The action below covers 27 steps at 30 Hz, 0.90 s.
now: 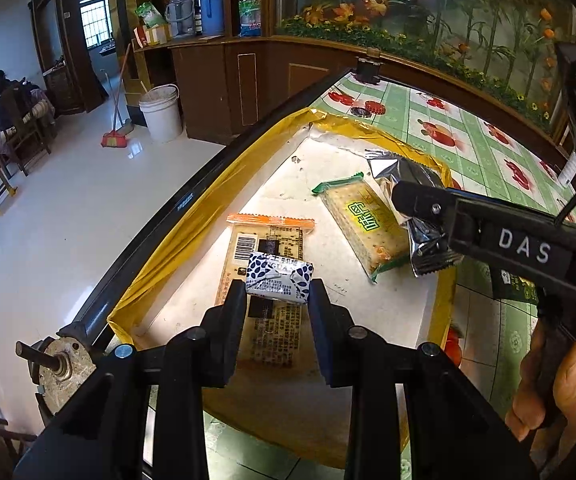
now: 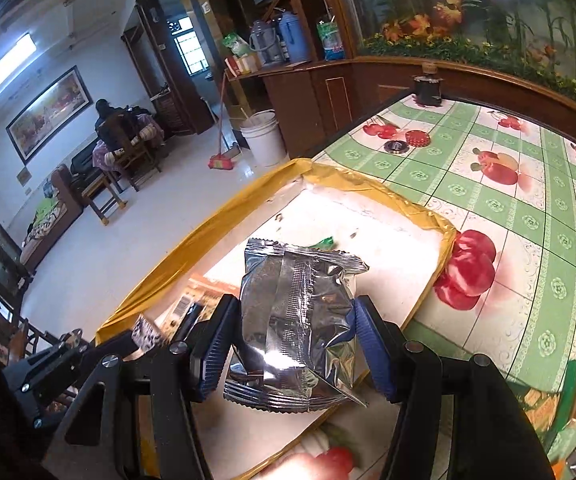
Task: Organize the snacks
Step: 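Open both tools to release the candy and foil bag into the tray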
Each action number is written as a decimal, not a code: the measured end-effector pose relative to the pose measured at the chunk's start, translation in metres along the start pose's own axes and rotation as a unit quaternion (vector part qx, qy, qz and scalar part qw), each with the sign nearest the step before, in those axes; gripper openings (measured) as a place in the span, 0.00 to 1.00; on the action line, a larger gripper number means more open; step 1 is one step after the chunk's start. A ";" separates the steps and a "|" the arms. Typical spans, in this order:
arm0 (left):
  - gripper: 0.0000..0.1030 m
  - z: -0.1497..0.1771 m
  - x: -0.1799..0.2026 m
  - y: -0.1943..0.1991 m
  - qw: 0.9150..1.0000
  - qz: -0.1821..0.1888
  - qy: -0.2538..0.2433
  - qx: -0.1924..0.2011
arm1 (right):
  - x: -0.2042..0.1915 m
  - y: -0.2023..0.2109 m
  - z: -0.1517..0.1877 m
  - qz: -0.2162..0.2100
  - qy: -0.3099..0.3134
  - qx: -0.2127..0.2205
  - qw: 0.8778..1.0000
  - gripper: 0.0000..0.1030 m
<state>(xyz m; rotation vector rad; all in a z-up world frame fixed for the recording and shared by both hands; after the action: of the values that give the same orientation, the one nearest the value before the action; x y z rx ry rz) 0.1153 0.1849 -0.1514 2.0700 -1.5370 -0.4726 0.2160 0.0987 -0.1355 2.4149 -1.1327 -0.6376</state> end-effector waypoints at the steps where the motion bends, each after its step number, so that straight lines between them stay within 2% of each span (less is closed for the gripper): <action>1: 0.28 0.000 0.001 -0.001 1.000 0.001 0.000 -0.002 | 0.001 -0.003 -0.001 0.001 0.000 -0.001 1.000 0.59; 10: 0.28 0.006 0.015 -0.005 1.000 0.016 -0.011 -0.014 | 0.003 -0.024 -0.003 0.009 0.005 -0.015 1.000 0.59; 20: 0.30 0.013 0.027 -0.008 0.999 0.030 -0.017 -0.032 | 0.006 -0.026 -0.003 0.025 0.007 -0.020 0.999 0.61; 22: 0.37 0.012 0.026 -0.008 0.999 0.022 -0.020 -0.030 | 0.007 -0.021 -0.004 0.021 0.002 -0.016 1.000 0.66; 24: 0.58 0.012 0.025 -0.004 0.999 0.015 -0.019 -0.024 | 0.008 -0.013 -0.006 0.021 -0.001 -0.008 1.000 0.67; 26: 0.72 0.011 0.023 0.002 1.000 0.008 -0.017 -0.012 | 0.011 0.000 -0.009 0.018 -0.009 0.005 1.000 0.68; 27: 0.74 0.010 0.023 0.004 1.000 0.005 -0.016 -0.007 | 0.012 0.006 -0.010 0.018 -0.013 0.011 1.000 0.69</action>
<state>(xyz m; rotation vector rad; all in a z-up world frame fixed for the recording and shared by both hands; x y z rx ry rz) 0.1133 0.1597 -0.1563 2.0522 -1.5588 -0.5143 0.2247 0.0873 -0.1266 2.4060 -1.1960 -0.6503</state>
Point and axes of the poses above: each gripper's, at about its wrist camera, not at the fingertips, and y roughly against the way its jaws point, x to its right, z to its underside, the point moved 3 cm from there along -y, roughly the way its jaws point, and after that the axes turned 14 degrees about x, right-handed, at the moved point
